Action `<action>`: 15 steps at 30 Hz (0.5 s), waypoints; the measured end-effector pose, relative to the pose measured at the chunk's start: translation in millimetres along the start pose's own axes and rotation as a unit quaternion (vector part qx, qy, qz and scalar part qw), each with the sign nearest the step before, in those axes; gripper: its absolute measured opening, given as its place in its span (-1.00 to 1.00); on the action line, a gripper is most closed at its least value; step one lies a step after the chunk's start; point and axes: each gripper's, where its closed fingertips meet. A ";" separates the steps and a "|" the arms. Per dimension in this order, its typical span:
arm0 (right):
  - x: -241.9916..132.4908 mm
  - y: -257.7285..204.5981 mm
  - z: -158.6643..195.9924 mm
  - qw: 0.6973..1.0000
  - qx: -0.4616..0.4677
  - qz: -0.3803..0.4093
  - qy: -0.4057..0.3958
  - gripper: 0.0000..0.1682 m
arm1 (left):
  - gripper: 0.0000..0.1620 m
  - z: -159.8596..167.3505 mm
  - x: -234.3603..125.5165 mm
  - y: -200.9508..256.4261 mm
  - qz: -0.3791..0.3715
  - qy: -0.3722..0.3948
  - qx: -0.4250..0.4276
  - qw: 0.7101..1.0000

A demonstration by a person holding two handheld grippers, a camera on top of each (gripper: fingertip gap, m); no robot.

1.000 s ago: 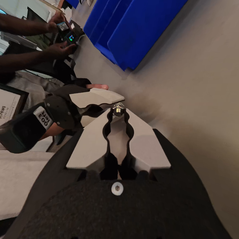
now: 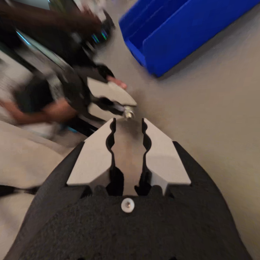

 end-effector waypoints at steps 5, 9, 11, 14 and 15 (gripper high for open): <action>21.1 14.1 15.8 0.990 0.127 -0.023 0.062 -0.62 | -0.78 2.3 3.9 4.4 -0.026 -0.021 0.067 0.997; 30.6 13.7 13.8 0.978 0.173 -0.044 0.105 -0.79 | -0.78 6.7 5.1 4.8 -0.034 -0.033 0.091 0.995; 31.8 14.4 16.5 0.977 0.176 -0.056 0.109 -0.79 | -0.78 7.7 4.7 7.3 -0.024 -0.031 0.085 0.996; 28.8 7.6 17.8 0.983 0.130 -0.083 0.097 -0.80 | -0.78 -1.0 0.7 11.9 0.024 -0.004 -0.008 1.000; 25.9 1.1 16.3 0.985 0.101 -0.102 0.093 -0.80 | -0.78 -8.7 -3.0 11.8 0.049 0.018 -0.059 0.997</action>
Point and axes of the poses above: each gripper's, where its closed fingertips meet, x out along the fingers, z out of its underside, y = z × x across the jaws, and after that the axes turned 11 degrees about -z, right-handed
